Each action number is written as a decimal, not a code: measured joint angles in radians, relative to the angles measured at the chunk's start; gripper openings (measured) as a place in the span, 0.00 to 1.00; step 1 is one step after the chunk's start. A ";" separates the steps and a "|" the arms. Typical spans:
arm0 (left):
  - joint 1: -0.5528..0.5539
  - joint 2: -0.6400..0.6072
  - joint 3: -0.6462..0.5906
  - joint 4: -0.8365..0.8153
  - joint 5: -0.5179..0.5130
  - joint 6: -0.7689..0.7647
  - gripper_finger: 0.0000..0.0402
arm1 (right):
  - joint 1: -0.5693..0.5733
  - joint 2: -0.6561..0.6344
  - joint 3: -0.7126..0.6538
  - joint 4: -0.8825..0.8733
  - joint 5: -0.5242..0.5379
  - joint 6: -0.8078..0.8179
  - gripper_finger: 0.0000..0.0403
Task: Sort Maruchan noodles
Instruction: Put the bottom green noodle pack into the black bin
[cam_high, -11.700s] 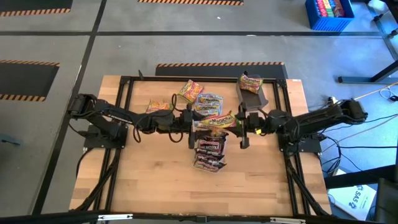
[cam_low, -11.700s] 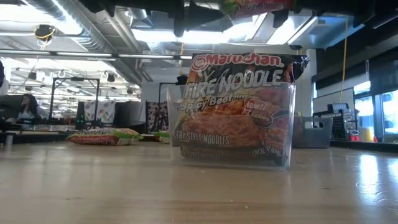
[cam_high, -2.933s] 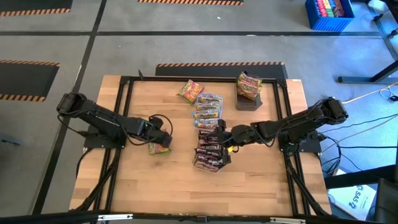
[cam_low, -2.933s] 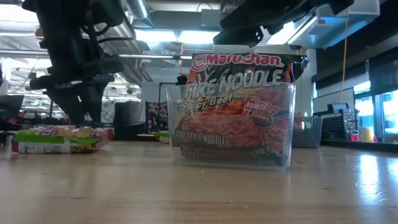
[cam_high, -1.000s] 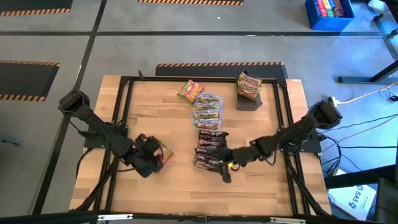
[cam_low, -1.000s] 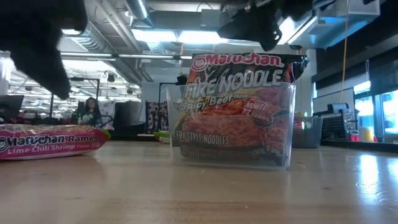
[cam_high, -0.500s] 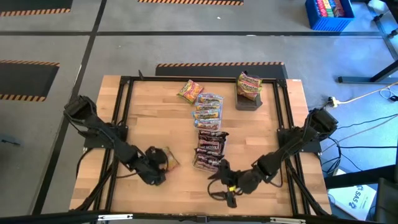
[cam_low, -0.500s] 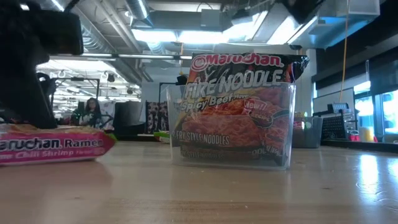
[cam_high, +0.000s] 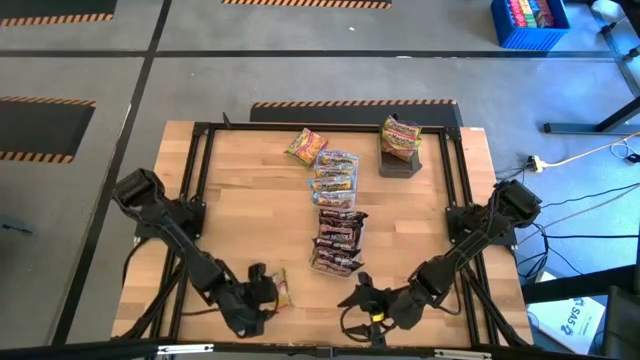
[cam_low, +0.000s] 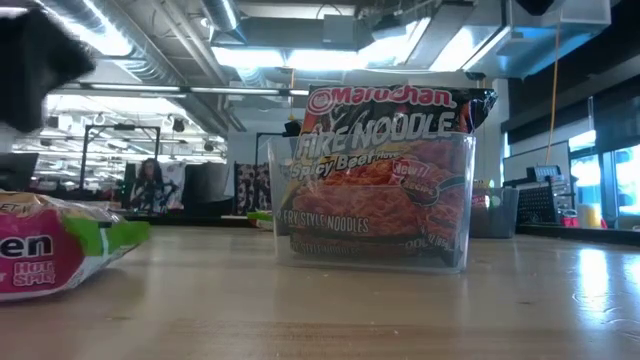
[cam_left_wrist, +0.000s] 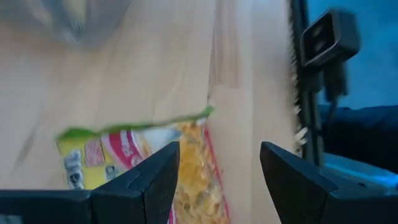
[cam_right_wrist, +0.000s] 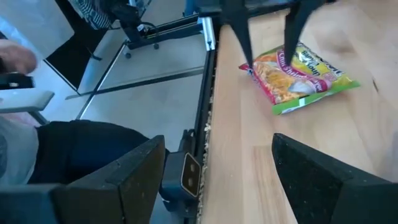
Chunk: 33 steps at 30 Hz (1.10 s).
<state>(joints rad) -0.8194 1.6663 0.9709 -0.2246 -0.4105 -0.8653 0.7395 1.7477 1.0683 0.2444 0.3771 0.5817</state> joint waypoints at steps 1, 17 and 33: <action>0.000 -0.006 0.021 -0.024 -0.008 0.011 0.55 | 0.000 0.000 0.000 0.001 0.000 0.004 0.70; -0.166 -0.048 0.060 -0.213 -0.075 -0.197 0.55 | -0.007 0.158 0.244 -0.148 -0.014 0.036 0.70; -0.126 -0.038 -0.059 -0.135 -0.204 -0.310 0.55 | -0.043 0.318 0.372 -0.308 0.095 0.357 0.70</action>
<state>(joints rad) -0.9455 1.6279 0.9120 -0.3598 -0.6149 -1.1751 0.6961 2.0657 1.4399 -0.0640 0.4725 0.9382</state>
